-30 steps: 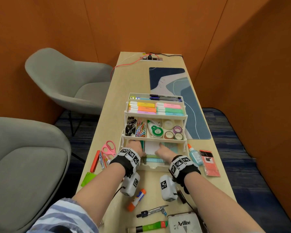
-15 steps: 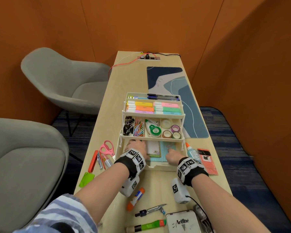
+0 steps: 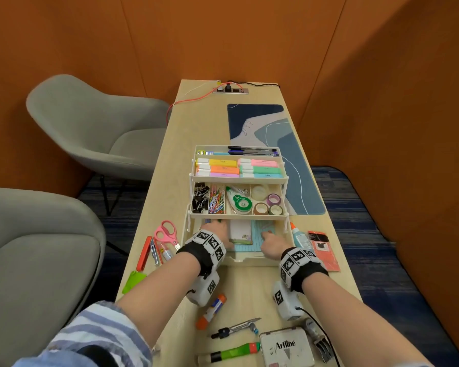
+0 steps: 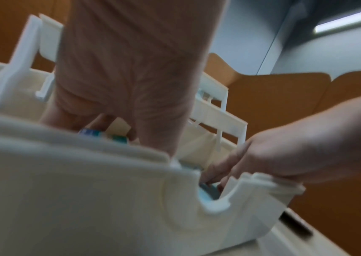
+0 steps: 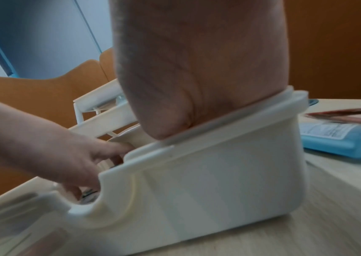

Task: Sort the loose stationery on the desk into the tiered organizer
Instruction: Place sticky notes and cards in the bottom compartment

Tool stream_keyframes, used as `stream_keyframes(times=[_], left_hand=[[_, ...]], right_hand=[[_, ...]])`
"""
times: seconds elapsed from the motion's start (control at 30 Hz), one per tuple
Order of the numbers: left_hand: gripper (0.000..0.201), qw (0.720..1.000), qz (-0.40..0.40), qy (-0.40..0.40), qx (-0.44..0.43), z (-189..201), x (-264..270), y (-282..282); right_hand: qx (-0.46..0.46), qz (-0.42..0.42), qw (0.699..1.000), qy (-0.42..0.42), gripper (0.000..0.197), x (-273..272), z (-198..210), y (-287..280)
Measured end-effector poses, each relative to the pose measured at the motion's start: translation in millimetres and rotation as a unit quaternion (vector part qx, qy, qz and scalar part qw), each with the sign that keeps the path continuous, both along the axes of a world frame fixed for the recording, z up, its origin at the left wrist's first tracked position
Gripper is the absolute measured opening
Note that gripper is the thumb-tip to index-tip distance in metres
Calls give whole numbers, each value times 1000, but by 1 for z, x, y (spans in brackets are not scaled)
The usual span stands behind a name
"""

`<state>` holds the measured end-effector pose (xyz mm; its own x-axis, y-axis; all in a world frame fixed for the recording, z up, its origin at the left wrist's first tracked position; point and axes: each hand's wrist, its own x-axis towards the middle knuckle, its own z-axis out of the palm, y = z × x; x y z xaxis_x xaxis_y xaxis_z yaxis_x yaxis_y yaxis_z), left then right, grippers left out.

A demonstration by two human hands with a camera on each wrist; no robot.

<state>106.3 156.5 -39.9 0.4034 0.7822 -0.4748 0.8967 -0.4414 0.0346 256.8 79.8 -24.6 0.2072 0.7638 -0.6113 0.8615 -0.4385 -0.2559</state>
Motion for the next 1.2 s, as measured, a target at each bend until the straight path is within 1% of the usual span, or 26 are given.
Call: stream_keyframes(times=[0.03, 0.07, 0.13, 0.17, 0.23, 0.3, 0.33, 0.37, 0.4, 0.43, 0.47, 0.5, 0.53, 0.57, 0.6, 0.67, 0.7, 0.77, 0.83, 0.87, 0.9, 0.97, 1.03, 1.13, 1.17, 1.2], left_hand=[[78, 999, 22, -8, -23, 5, -3, -3], [79, 998, 37, -18, -45, 10, -6, -7], [70, 994, 40, -57, -79, 23, -18, -15], [64, 992, 25, -87, -83, 32, -25, -20], [49, 983, 1, -182, -36, 46, -43, -34], [33, 952, -8, -303, 53, 57, -63, -54], [28, 933, -19, -349, 92, 59, -71, -67], [24, 918, -33, -377, 118, 60, -79, -79], [22, 910, -47, -392, 129, 58, -87, -91], [21, 906, -54, -399, 132, 53, -94, -102], [19, 904, -51, -404, 129, 46, -100, -110], [17, 905, -41, -404, 126, 39, -107, -116], [15, 907, -27, -402, 126, 32, -113, -120], [14, 908, -11, -399, 126, 26, -118, -124], [15, 909, 7, -398, 124, 23, -122, -127], [16, 910, 32, -396, 119, 19, -126, -132], [16, 911, 35, -394, 118, 18, -127, -134], [17, 912, 36, -392, 116, 20, -127, -136], [17, 913, 40, -390, 114, 22, -126, -136], [16, 913, 41, -390, 115, 24, -126, -137], [16, 912, 40, -390, 116, 25, -126, -137], [15, 911, 36, -393, 121, 26, -126, -138], [14, 910, 33, -393, 130, 27, -129, -138], [14, 911, 39, -388, 134, 25, -136, -136], [14, 912, 40, -385, 134, 24, -138, -135], [14, 913, 41, -382, 134, 24, -139, -134]], right_hand=[[37, -3, 999, 10, 50, 0, 1, -4], [83, -4, 996, 17, 51, 0, 2, -9], [188, 5, 982, 24, 48, 0, 6, -26], [239, 10, 971, 27, 44, 0, 8, -38], [330, 4, 944, 23, 37, 1, 12, -66], [379, -2, 925, 13, 30, 0, 14, -98], [382, 2, 924, 18, 25, -2, 15, -115], [366, 16, 930, 32, 20, -5, 17, -130], [327, 44, 943, 47, 17, -8, 18, -146], [267, 93, 958, 50, 17, -13, 20, -161], [194, 149, 969, 39, 28, -16, 21, -175], [116, 199, 973, 10, 49, -18, 19, -189], [48, 236, 970, -21, 71, -18, 14, -200], [9, 256, 965, -48, 89, -19, 10, -209], [-5, 271, 960, -75, 99, -20, 1, -216], [18, 285, 952, -112, 103, -19, -13, -223], [35, 297, 946, -125, 101, -18, -15, -223], [76, 314, 934, -154, 88, -18, -14, -217], [103, 325, 931, -133, 74, -18, -8, -213], [101, 322, 934, -118, 70, -17, -7, -211], [104, 319, 937, -101, 69, -15, -6, -210], [127, 327, 932, -91, 71, -13, -1, -207], [154, 311, 935, -65, 72, -12, 2, -203], [218, 264, 940, -5, 71, -12, 16, -192], [243, 226, 943, 34, 70, -13, 24, -186], [261, 171, 947, 82, 68, -14, 32, -177]])
